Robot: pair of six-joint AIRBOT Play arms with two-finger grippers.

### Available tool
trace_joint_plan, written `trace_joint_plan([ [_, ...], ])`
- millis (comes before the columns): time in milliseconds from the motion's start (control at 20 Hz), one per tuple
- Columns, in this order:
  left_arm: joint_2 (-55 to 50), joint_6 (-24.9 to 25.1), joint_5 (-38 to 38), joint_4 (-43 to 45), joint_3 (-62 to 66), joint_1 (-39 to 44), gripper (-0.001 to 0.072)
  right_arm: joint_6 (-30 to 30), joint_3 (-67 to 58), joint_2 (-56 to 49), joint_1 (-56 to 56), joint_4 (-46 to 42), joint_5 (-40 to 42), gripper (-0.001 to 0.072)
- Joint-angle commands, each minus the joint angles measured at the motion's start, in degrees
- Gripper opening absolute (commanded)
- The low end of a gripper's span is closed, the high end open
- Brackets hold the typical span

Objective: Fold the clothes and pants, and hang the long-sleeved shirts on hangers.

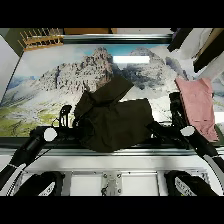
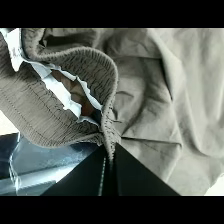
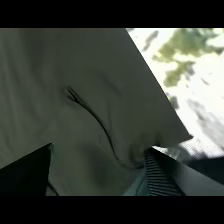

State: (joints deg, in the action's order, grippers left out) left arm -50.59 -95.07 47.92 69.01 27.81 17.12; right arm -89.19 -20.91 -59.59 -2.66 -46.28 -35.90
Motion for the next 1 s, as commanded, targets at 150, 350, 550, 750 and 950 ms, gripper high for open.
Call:
trace_joint_plan([
  [150, 0.04, 0.02, -0.20, 0.00, -0.02, 0.02, 0.0013, 4.28, -1.42, 0.04, 3.61, 2.80, 8.55, 0.0038],
  [350, 0.42, 0.07, 2.91, 0.07, 5.22, -2.47, 0.0013, 8.22, -12.22, 1.20, 3.30, -7.82, 1.90, -0.0001],
  [550, 8.37, 0.07, 5.75, -0.09, 21.88, -6.23, 0.0013, 8.24, -38.82, 4.81, 2.78, -25.97, -12.04, -0.0001],
  [750, 17.86, -0.42, 4.83, -3.85, 37.83, -5.01, 0.0013, 8.24, -63.67, 7.67, 2.75, -27.87, -14.45, -0.0001],
  [950, 24.87, -2.25, 3.69, -9.81, 43.80, 0.94, 0.0013, 8.24, -78.18, 10.16, 2.75, -27.47, -14.16, -0.0001],
])
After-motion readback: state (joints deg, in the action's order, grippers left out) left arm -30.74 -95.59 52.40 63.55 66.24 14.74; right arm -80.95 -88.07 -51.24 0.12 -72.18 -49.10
